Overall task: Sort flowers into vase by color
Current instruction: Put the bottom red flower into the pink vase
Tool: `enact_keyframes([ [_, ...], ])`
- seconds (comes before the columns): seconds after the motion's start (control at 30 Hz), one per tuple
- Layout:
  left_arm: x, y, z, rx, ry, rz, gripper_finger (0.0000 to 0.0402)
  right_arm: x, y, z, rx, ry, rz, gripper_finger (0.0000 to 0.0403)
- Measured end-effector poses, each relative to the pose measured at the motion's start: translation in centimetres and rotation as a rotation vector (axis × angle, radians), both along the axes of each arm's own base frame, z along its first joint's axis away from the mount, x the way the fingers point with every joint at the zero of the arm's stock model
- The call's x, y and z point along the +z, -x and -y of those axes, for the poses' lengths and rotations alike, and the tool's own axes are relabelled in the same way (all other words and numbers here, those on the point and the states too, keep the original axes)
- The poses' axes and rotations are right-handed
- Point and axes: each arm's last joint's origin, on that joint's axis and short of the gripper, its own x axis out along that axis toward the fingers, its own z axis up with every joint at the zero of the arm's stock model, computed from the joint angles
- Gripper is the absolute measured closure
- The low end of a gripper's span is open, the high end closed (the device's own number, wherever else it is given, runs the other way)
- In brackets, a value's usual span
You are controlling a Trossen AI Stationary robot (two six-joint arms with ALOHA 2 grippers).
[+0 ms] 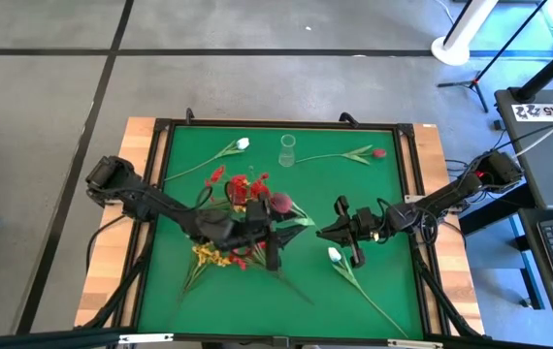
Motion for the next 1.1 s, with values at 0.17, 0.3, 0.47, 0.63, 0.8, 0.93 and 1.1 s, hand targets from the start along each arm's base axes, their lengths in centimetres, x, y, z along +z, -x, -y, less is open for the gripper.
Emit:
enact_keyframes([
  [0.17, 0.4, 0.1, 0.0, -0.007, -0.019, 0.034, 0.0231, -0.1, 0.0, 0.0, 0.003, -0.005, -0.016, 0.0403],
  [0.3, 0.6, 0.1, 0.0, -0.008, -0.029, 0.052, 0.0231, -0.4, -0.1, 0.0, 0.005, -0.002, -0.042, 0.0403],
  [0.47, 0.6, 0.0, -0.4, 0.003, -0.03, 0.051, 0.0234, -0.5, -0.1, 0.0, 0.006, -0.002, -0.056, 0.0403],
  [0.63, 0.4, 0.0, -0.3, 0.024, -0.033, 0.021, 0.0274, -0.5, -0.1, 0.0, 0.006, -0.002, -0.056, 0.0403],
  [0.8, 0.2, 0.5, 0.7, 0.072, -0.038, -0.002, 0.036, -0.5, -0.1, 0.0, 0.005, -0.002, -0.057, 0.0401],
  [0.93, 0.2, 1.1, 1.7, 0.141, -0.061, -0.035, 0.0392, -0.6, -0.1, 0.0, 0.003, -0.001, -0.06, 0.0386],
  [1.1, 0.2, 1.6, 2.7, 0.15, -0.081, -0.049, 0.0397, -0.9, -0.3, -0.2, 0.01, 0.022, -0.109, 0.0351],
])
